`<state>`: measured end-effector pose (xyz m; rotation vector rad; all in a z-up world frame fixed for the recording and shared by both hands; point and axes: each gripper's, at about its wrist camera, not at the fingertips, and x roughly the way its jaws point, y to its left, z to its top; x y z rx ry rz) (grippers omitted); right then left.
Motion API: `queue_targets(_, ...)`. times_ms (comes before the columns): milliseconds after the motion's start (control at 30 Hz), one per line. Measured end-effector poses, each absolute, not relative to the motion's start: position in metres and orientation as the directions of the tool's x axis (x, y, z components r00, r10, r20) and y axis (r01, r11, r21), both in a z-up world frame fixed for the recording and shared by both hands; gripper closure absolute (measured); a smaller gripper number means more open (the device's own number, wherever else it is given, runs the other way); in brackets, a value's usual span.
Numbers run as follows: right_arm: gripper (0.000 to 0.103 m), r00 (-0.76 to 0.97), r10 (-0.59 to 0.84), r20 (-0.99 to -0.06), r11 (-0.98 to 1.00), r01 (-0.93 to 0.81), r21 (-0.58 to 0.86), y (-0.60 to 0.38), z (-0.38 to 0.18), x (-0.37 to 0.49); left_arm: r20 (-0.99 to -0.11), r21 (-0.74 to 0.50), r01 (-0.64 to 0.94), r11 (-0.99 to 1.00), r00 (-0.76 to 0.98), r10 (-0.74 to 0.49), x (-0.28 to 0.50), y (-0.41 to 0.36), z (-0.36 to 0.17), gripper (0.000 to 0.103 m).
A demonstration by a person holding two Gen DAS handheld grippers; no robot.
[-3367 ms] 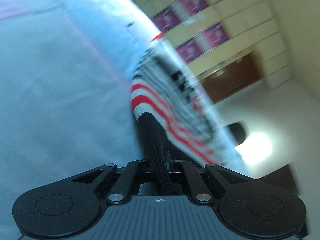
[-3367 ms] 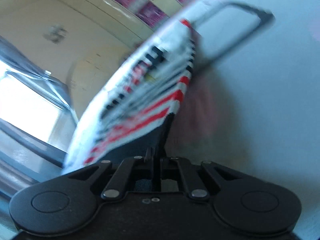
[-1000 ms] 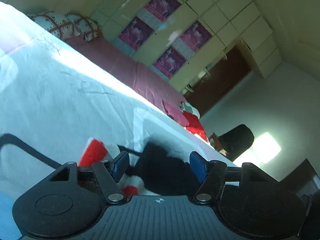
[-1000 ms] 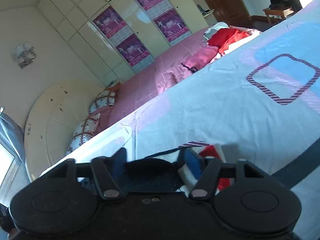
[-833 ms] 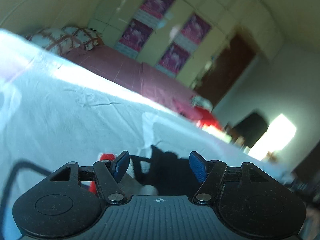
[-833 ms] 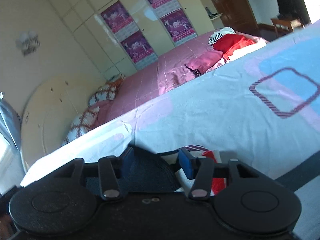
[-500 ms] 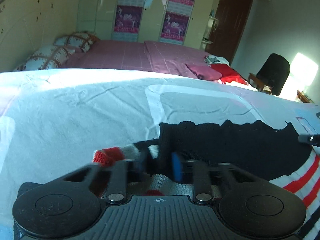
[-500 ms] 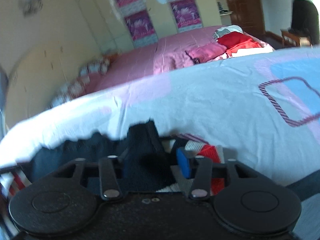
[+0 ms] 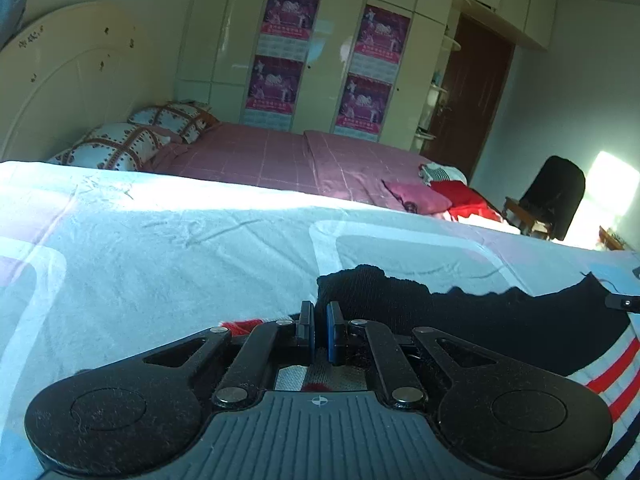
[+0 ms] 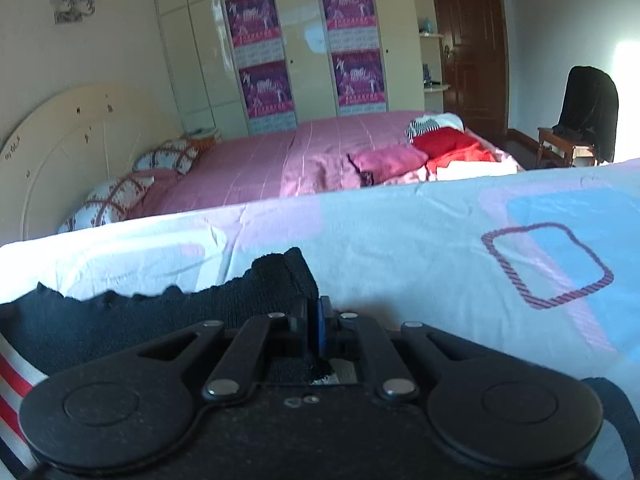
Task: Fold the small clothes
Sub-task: 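Lay the black hem over the sweater body with both grippers and release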
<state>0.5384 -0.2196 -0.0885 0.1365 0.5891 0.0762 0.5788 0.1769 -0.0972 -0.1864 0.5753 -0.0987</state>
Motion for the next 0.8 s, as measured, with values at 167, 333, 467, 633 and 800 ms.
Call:
queue_targets(167,0.098,0.82,0.075,-0.567,0.99,0.008,0.142,-0.223,-0.1,0.546,-0.555,-0.199,0.009,0.98,0.823,-0.12,0.587,0.177,-0.105,0.098)
queue_targets(333,0.098,0.788,0.037,-0.615,0.993,0.041,0.112,-0.222,-0.119,0.555,-0.603,-0.194,-0.018,0.981,0.791,-0.105,0.598,0.175,-0.118,0.098)
queue_targets(467,0.097,0.786,0.011,-0.618,0.997,0.04,0.068,-0.215,-0.121,0.555,-0.617,-0.164,-0.023,0.986,0.782,-0.085,0.6,0.17,-0.119,0.098)
queue_targets(633,0.083,0.777,0.014,-0.629,0.997,0.035,0.065,-0.213,-0.12,0.556,-0.634,-0.141,-0.022,0.99,0.77,-0.073,0.603,0.168,-0.117,0.092)
queue_targets(800,0.049,0.856,0.003,-0.516,0.993,0.06,0.104,-0.226,-0.089,0.512,-0.571,-0.15,-0.07,0.986,0.821,-0.029,0.572,0.181,-0.095,0.045)
